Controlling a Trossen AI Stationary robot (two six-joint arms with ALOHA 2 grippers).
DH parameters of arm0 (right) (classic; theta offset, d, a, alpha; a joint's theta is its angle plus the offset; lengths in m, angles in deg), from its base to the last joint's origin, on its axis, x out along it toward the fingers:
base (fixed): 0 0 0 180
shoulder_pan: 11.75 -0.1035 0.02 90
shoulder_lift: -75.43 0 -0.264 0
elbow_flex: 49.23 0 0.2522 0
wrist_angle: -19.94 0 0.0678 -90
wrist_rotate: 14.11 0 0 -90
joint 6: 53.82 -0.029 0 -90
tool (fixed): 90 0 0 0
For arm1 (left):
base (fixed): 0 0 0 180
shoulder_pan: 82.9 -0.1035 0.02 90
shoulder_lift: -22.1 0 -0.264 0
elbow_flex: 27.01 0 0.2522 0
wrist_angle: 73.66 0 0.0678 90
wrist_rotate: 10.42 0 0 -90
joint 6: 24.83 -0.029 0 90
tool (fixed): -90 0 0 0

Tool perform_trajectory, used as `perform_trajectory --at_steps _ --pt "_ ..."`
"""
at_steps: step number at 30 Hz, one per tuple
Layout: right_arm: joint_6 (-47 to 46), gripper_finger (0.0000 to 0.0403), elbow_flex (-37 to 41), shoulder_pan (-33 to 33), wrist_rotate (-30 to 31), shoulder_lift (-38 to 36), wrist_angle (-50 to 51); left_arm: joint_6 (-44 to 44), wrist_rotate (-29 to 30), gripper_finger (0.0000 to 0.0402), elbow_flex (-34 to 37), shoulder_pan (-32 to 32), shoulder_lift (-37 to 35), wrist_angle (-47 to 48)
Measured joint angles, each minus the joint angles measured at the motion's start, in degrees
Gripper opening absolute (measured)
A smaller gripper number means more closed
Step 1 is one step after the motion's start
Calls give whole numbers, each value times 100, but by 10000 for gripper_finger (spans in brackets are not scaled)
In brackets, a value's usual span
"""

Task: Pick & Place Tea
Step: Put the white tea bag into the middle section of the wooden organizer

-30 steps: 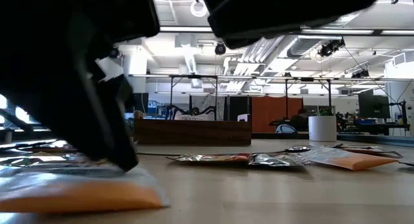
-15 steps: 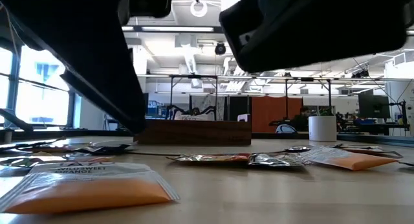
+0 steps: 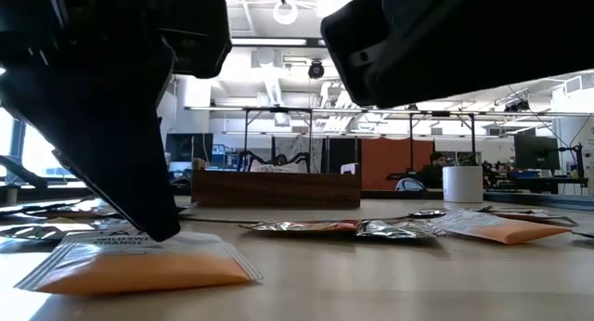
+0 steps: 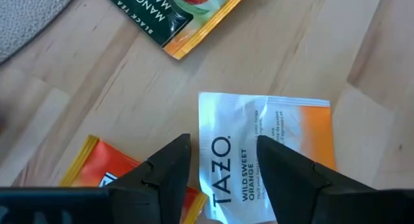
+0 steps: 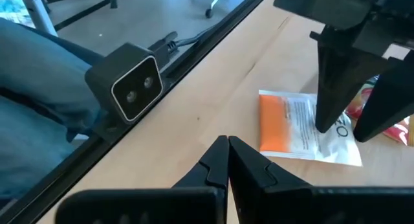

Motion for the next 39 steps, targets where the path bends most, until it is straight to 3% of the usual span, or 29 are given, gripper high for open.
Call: perform_trajectory --at_steps 6,13,15,20,28,35,39 --pt "-9 2 0 -14 11 0 -3 2 109 151 -2 28 13 141" --pt "-7 8 0 -14 31 0 13 -9 59 28 11 7 13 292" --pt "-10 4 0 -14 85 0 81 -4 124 8 11 -25 19 218" --pt "-7 3 0 -10 101 0 248 -14 141 21 28 -13 -44 70" --pt "-53 4 0 4 147 -60 750 -53 603 4 31 -192 -69 136" --pt "-185 6 -2 4 553 -885 1979 -998 656 1 -45 -852 -194 270" --pt "-264 3 -2 4 1000 -1403 2761 -1757 602 0 -630 -1258 -331 950"
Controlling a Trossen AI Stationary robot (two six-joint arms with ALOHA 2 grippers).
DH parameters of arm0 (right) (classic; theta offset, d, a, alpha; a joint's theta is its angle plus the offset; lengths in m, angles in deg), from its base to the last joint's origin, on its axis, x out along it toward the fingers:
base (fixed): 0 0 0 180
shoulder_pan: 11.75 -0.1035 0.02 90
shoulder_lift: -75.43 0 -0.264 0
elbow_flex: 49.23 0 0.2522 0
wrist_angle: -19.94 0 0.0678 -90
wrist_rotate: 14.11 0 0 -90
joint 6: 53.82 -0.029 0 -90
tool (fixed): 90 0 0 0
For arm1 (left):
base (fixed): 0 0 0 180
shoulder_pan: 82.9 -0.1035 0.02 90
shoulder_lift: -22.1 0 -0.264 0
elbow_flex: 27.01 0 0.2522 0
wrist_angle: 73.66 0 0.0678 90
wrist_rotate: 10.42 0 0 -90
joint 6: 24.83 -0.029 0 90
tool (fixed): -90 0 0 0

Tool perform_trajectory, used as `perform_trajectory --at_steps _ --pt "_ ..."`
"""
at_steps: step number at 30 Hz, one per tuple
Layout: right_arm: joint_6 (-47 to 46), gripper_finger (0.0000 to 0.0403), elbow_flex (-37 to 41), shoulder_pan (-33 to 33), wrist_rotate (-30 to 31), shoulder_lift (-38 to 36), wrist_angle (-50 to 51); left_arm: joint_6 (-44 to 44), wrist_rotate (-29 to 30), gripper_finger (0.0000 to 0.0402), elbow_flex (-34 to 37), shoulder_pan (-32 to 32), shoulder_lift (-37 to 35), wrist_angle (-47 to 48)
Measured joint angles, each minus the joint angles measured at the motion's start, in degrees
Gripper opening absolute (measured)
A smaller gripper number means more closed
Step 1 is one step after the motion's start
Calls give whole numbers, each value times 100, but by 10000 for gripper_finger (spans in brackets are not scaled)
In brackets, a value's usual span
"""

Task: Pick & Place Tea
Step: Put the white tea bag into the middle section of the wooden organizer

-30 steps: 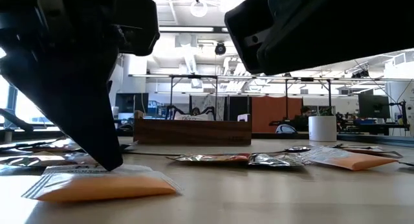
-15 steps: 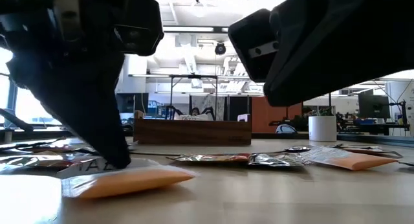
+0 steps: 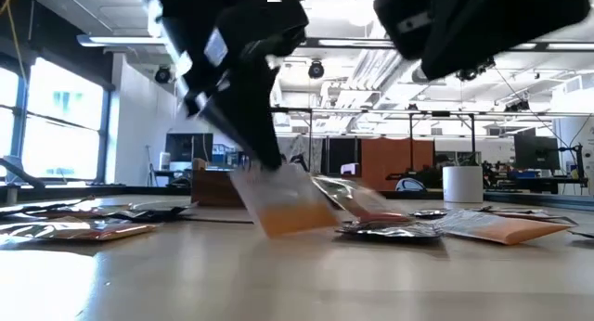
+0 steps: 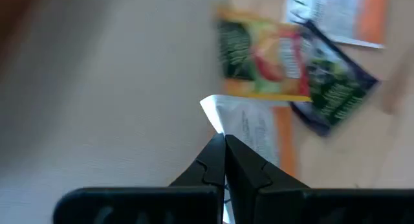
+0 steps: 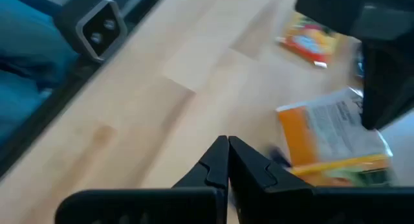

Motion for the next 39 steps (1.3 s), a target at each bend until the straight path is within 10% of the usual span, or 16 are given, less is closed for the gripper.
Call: perform_trajectory --at_steps 9,23,39 --pt "-587 5 0 -33 -341 -399 850 -1490 1030 0 -1997 -958 -19 2752" --pt "-376 3 2 -229 -423 -392 926 -2763 1079 0 -2236 -2603 292 2985" --pt "-389 8 2 -229 -101 -387 1008 -3270 952 23 -2234 -2655 1045 2901"
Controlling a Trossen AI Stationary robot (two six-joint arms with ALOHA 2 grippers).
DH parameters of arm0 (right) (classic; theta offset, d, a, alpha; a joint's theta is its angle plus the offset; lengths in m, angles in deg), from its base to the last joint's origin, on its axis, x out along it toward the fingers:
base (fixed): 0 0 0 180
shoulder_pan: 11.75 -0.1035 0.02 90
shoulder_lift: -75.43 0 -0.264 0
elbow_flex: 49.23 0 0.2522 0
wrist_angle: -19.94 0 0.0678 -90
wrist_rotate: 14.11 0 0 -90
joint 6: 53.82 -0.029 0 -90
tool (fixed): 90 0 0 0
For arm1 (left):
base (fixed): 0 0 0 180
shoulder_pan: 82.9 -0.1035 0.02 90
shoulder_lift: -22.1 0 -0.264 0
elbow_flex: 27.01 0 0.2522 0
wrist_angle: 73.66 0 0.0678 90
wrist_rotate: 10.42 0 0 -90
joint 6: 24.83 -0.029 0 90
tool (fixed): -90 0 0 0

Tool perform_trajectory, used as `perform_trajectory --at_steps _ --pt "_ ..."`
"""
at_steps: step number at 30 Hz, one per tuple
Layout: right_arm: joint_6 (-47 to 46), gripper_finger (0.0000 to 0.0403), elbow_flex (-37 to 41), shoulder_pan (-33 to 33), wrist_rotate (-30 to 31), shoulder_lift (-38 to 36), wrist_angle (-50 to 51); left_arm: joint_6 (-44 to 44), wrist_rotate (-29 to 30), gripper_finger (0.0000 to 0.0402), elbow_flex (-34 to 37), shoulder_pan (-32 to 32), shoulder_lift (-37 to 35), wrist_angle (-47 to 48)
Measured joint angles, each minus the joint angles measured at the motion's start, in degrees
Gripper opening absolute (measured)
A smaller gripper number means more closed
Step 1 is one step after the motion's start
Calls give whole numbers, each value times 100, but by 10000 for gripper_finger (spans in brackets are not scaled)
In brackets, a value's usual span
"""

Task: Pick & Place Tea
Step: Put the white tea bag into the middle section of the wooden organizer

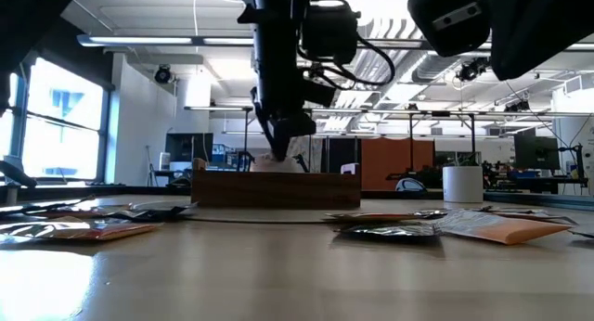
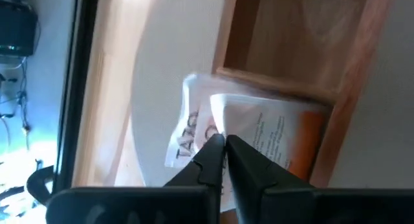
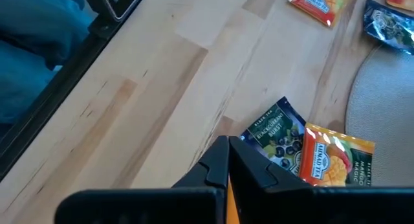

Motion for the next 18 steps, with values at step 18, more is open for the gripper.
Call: perform_trajectory --at_steps 18 --pt "-451 14 0 4 500 0 79 1177 -1633 163 -4 168 -94 -61"
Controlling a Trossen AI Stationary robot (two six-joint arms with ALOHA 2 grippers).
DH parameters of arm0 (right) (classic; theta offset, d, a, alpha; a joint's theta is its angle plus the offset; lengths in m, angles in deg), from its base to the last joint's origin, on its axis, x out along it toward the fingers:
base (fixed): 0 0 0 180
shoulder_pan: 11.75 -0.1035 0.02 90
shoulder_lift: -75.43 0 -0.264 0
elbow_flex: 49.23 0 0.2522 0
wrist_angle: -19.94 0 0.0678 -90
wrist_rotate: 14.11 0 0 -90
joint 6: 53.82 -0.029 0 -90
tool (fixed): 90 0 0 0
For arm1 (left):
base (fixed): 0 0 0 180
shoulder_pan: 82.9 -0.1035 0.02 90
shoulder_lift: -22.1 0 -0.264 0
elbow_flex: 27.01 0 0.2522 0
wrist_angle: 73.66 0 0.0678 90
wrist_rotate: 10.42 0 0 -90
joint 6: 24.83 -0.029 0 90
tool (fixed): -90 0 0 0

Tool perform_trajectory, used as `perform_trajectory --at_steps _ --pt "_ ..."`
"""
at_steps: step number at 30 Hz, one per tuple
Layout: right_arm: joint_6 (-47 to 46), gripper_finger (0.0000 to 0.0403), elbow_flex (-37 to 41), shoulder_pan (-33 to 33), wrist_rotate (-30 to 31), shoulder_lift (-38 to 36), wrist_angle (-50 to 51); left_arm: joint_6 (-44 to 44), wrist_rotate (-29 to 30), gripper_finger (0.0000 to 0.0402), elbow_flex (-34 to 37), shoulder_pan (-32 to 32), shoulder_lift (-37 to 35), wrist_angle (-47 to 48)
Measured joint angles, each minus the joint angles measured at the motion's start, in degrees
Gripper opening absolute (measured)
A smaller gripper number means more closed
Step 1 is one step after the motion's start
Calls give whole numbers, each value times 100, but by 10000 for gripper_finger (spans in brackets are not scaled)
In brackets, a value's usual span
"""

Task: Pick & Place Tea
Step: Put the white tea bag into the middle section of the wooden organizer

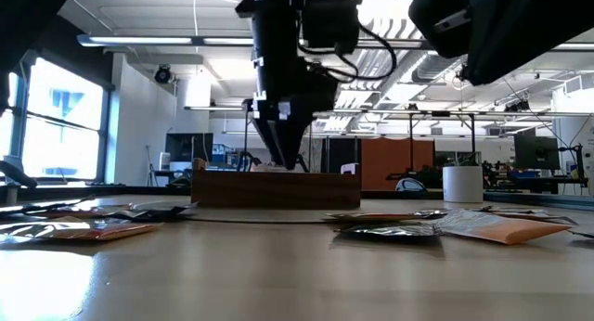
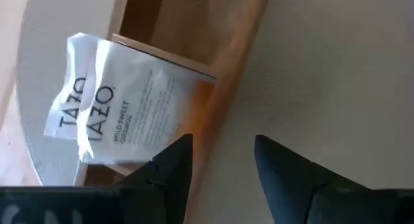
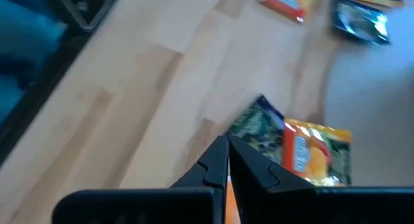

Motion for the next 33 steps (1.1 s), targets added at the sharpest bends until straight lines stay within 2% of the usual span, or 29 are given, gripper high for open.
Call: perform_trajectory --at_steps 4,11,15,18,26,29,33 --pt "-78 34 0 4 -8 2 174 240 309 163 0 200 -292 148" --pt "-190 102 0 93 49 2 427 580 849 163 -7 729 -1193 699" --pt "-956 133 75 303 112 2 906 1063 1203 163 4 1154 -1513 1091" --pt "-1205 149 363 540 -125 -9 1010 1625 1331 163 -11 1548 -1544 1244" --pt "-1702 162 1482 1459 -779 -13 -279 3164 2048 163 4 2749 -1438 1611" --pt "-1804 155 1752 1699 -1138 -20 -923 3649 2365 163 -7 3001 -1473 1709" --pt "-1849 142 1932 1886 -1534 -29 -1291 4133 2484 163 -2 3236 -1451 1991"
